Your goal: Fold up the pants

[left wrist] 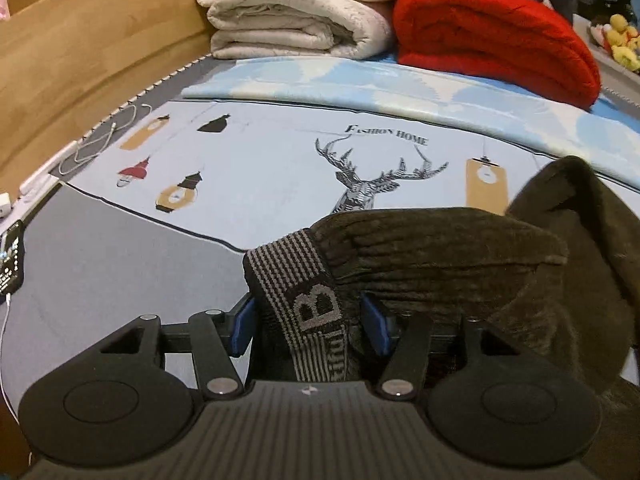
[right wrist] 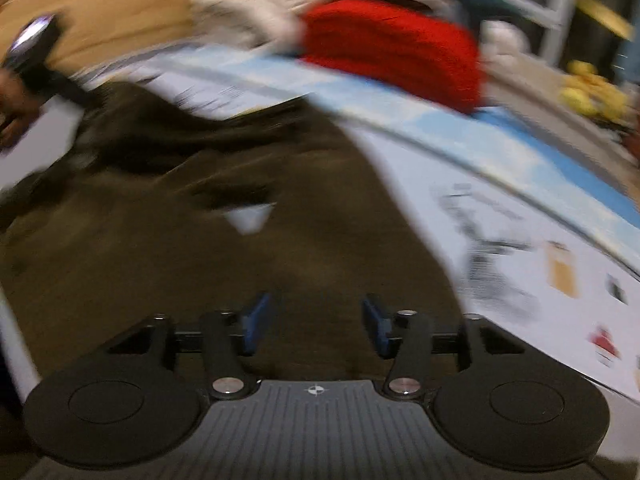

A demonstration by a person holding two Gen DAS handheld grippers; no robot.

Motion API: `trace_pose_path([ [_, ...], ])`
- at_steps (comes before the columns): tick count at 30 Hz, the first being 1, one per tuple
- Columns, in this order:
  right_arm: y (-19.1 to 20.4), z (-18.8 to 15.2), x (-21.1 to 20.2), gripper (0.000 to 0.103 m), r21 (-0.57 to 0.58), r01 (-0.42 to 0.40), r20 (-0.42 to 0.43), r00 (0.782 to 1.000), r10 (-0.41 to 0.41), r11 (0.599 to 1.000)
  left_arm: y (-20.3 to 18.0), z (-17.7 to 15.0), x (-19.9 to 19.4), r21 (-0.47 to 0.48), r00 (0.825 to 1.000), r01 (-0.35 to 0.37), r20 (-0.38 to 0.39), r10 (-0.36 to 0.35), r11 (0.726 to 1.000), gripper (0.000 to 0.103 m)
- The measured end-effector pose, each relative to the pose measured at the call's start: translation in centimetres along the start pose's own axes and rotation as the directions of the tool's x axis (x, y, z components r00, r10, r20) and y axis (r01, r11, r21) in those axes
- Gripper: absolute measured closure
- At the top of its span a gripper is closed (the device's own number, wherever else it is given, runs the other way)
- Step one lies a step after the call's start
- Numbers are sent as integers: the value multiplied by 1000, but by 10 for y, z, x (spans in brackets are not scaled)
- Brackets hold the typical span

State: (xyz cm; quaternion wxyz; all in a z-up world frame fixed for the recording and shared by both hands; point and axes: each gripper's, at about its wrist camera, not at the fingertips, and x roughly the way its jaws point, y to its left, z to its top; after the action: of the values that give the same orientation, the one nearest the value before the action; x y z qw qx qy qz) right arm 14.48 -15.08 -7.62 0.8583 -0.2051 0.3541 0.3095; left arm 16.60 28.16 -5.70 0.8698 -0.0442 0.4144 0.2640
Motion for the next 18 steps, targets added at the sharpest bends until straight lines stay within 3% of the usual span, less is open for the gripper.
trace_pose_path([
  [6, 43, 2, 38, 40, -159, -81, -67, 995, 71, 984, 4, 17, 38, -136, 999, -36, -43, 31, 990, 40],
  [9, 53, -1, 51, 39, -203, -79, -102, 993, 59, 976, 12, 23, 55, -216, 997, -39, -69, 25, 976, 40],
  [12, 49, -3, 52, 42, -212, -76, -120, 991, 51, 974, 11, 25, 76, -223, 994, -54, -101, 32, 973, 38],
  [13, 44, -4, 49, 46, -199, -86, -117, 991, 63, 976, 10, 24, 82, -217, 993, -55, -111, 31, 975, 38],
  [16, 23, -1, 41, 84, -148, -101, -109, 990, 86, 984, 7, 22, 99, -196, 991, -66, -126, 42, 978, 32],
  [18, 2, 8, 21, 86, -71, -61, -40, 998, 58, 996, 5, 22, 107, -179, 991, -85, -120, 64, 980, 27],
])
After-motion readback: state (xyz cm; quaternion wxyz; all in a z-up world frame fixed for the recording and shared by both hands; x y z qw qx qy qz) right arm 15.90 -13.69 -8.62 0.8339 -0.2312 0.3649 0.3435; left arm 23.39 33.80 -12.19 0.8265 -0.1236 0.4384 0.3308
